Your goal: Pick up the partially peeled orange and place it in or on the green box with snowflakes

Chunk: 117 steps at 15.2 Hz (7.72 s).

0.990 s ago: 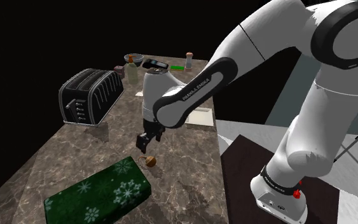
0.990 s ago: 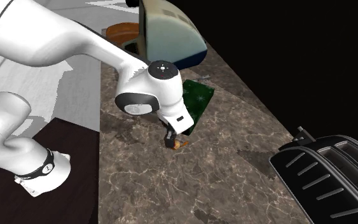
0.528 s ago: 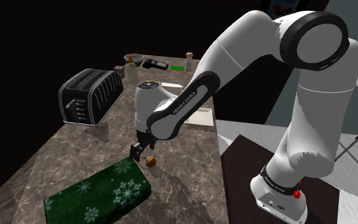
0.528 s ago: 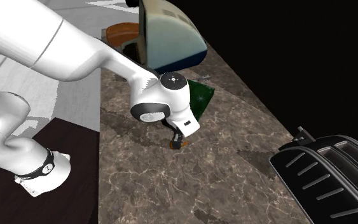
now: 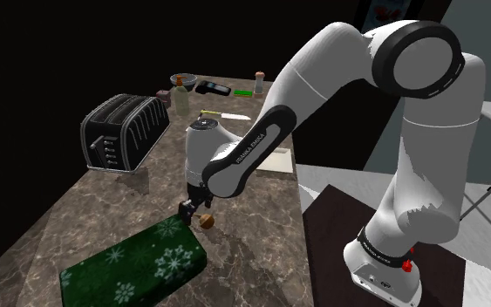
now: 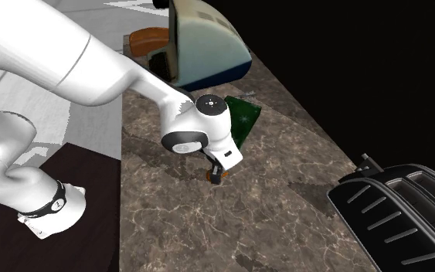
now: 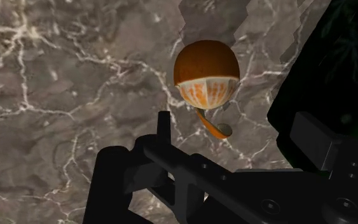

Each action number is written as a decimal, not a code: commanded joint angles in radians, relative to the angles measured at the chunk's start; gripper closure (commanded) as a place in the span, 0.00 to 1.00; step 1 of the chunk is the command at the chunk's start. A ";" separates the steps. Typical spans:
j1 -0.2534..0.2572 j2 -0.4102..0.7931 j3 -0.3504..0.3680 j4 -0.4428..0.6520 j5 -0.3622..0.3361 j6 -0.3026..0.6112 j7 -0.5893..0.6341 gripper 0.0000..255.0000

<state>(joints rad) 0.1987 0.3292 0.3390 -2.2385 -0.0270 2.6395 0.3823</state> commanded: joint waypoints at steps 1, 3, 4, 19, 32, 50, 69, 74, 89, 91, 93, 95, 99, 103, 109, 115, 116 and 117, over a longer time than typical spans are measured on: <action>0.004 0.010 0.002 0.000 0.000 0.001 0.001 0.00; 0.004 0.010 0.002 0.000 0.000 0.001 0.000 0.00; 0.003 0.004 0.004 -0.008 0.003 0.003 -0.001 1.00; 0.127 -0.087 -0.094 -0.128 -0.148 0.091 0.312 0.00; 0.153 -0.007 -0.128 -0.109 -0.195 0.150 0.347 0.00; 0.124 -0.109 -0.088 -0.114 -0.127 0.056 0.295 1.00; 0.104 -0.313 -0.055 -0.064 -0.004 -0.188 0.204 1.00; 0.104 -0.350 -0.056 -0.040 0.014 -0.248 0.191 1.00; 0.316 -0.002 0.042 0.437 -0.189 -0.419 0.588 1.00; 0.335 0.029 0.041 0.469 -0.204 -0.424 0.609 1.00; 0.337 0.041 0.038 0.458 -0.211 -0.401 0.614 1.00; 0.339 0.053 0.034 0.447 -0.219 -0.380 0.620 1.00; 0.344 0.079 0.026 0.429 -0.235 -0.337 0.633 1.00; 0.350 0.108 0.017 0.414 -0.253 -0.296 0.646 1.00; 0.354 0.127 0.010 0.407 -0.264 -0.270 0.655 1.00; 0.353 0.126 0.010 0.404 -0.264 -0.268 0.654 0.00; 0.353 0.126 0.010 0.403 -0.264 -0.268 0.654 0.00; 0.353 0.125 0.010 0.403 -0.264 -0.268 0.654 0.00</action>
<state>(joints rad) 0.5518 0.4546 0.3493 -1.8352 -0.2911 2.3713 1.0363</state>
